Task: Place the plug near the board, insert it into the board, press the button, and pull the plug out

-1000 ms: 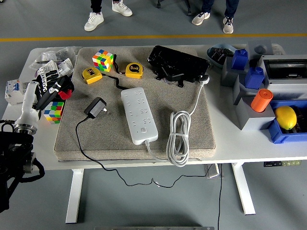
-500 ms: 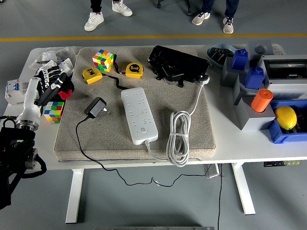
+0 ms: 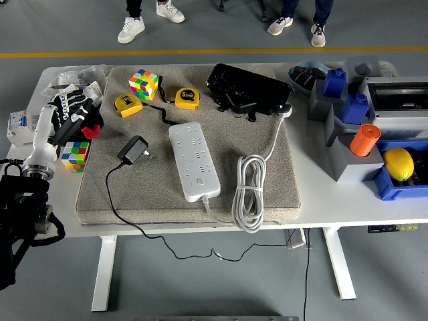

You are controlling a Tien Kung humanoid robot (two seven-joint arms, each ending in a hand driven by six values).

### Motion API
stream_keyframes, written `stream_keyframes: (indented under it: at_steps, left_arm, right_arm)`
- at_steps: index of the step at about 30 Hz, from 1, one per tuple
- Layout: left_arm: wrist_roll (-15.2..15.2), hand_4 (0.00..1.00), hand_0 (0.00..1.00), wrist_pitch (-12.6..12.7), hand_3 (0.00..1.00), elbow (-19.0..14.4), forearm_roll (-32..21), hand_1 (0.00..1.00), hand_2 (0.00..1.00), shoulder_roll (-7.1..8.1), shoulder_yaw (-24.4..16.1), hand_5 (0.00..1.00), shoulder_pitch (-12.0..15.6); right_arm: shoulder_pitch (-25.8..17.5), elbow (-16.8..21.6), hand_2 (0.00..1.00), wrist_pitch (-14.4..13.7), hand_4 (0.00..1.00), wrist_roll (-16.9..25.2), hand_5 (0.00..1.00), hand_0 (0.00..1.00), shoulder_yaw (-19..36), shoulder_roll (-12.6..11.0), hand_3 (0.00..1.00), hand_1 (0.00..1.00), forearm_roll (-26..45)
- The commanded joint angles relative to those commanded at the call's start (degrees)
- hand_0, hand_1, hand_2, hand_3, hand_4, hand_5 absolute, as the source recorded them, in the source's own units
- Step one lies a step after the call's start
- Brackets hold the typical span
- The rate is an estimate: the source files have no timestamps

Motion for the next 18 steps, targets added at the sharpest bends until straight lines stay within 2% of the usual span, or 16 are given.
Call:
stream_keyframes:
  at_steps: [18]
  left_arm:
    - [0.2,0.934,0.778,0.0,0.755,-0.3,0.1,0.755,0.759,0.41,-0.3,0.665,-0.2]
  right_arm:
    - [0.3,-0.1,0.675,0.2,0.998,-0.3,0.538,0.697,-1.3,-0.2,0.576,0.701,0.3]
